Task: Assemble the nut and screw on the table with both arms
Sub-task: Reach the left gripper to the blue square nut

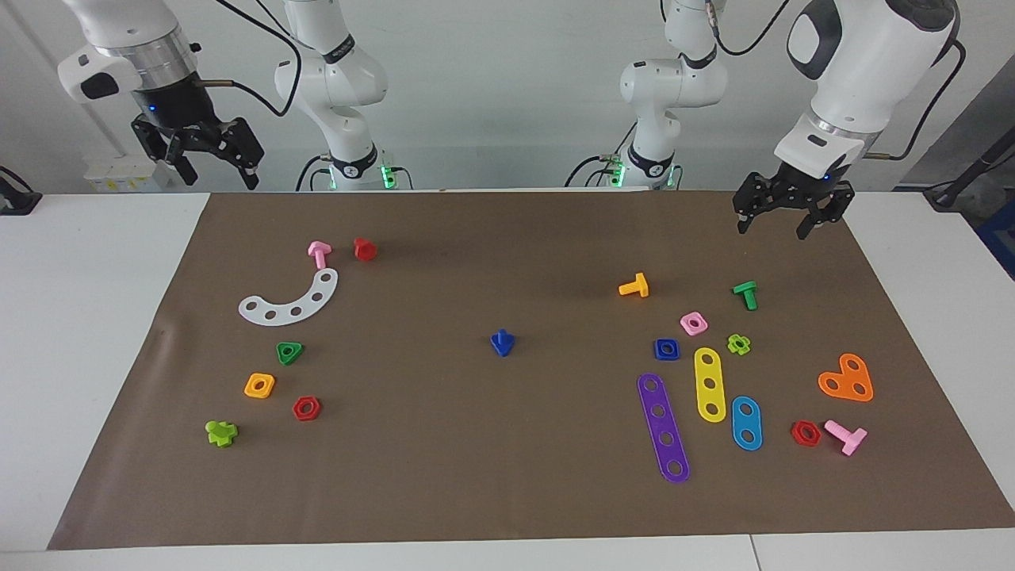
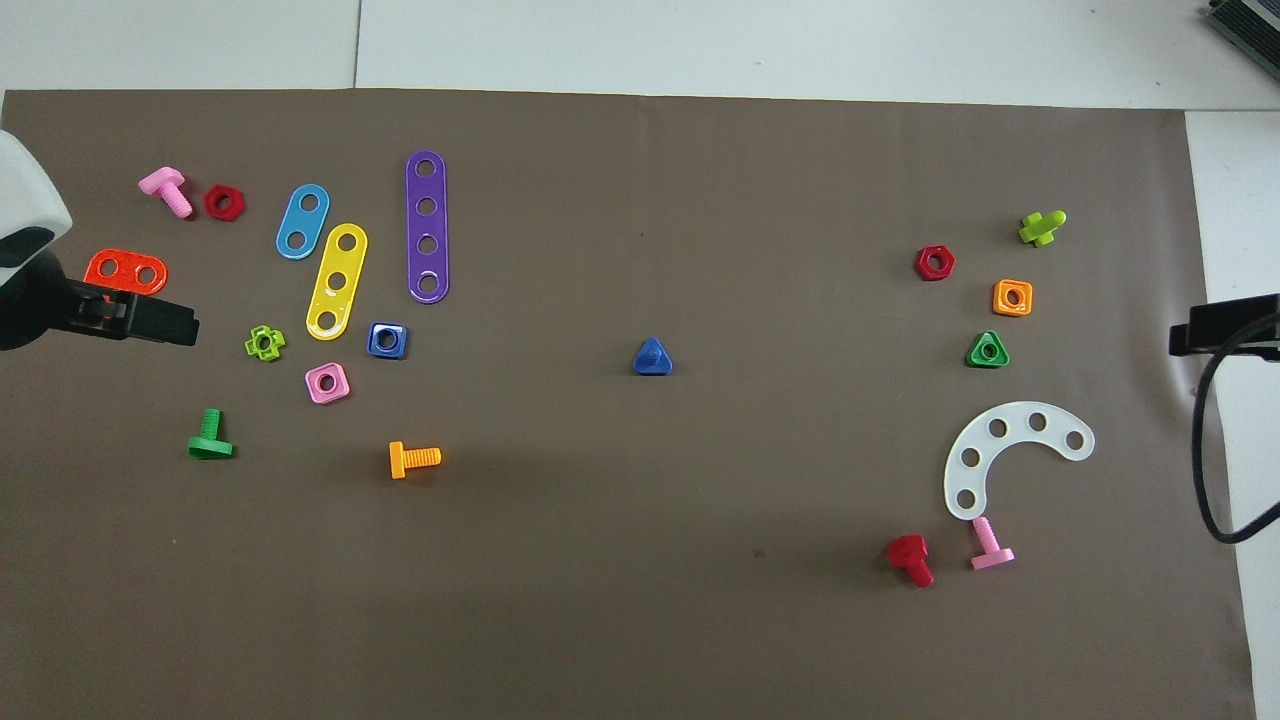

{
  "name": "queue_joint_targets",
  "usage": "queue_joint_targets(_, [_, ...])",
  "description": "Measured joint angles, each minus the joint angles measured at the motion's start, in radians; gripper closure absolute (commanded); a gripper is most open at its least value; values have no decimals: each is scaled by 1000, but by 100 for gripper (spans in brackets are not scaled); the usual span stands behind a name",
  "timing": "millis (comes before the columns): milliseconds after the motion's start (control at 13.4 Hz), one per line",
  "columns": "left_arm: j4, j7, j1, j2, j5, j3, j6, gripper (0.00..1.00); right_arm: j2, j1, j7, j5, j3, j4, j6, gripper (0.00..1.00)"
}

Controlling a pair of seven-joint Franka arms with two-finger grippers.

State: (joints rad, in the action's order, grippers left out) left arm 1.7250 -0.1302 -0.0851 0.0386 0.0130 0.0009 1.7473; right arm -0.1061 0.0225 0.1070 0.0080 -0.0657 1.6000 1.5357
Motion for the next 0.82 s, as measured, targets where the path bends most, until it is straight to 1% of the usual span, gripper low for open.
queue_joint_targets(224, [83, 4, -13, -33, 0, -5, 118, 0, 9, 0, 0, -1, 5, 0, -19, 0])
queue_joint_targets(449, [119, 54, -60, -117, 0, -8, 234, 0, 17, 1, 0, -24, 6, 4, -19, 0])
queue_joint_targets(598, [167, 78, -89, -160, 0, -9, 354, 1, 28, 2, 0, -30, 9, 6, -13, 0])
queue_joint_targets(822, [213, 119, -121, -226, 0, -9, 460, 1, 35, 2, 0, -29, 15, 11, -6, 0])
